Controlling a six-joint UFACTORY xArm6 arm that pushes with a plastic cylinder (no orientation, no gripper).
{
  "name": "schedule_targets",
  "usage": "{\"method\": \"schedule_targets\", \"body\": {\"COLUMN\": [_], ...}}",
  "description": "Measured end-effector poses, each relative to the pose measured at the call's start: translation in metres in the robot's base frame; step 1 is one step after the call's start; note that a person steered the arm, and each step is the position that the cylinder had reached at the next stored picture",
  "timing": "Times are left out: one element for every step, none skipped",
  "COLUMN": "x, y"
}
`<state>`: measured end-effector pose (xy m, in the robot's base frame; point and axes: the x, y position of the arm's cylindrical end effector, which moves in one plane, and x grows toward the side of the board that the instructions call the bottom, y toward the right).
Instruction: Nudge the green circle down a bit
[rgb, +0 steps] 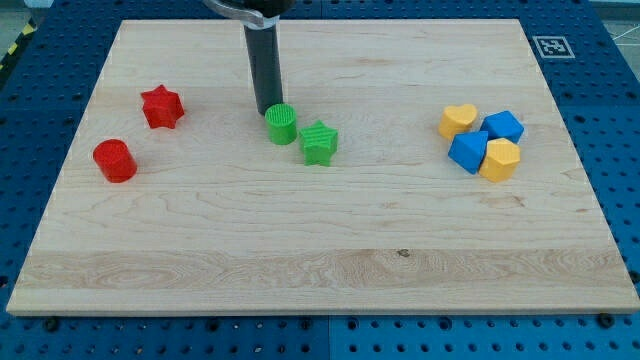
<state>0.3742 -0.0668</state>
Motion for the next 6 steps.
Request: {"method": "schedule_targets", "body": {"x": [0.0, 0.0, 0.0, 0.007, 0.014, 0.015], "y": [0.0, -0.023, -0.039, -0.039, -0.005, -0.002]}}
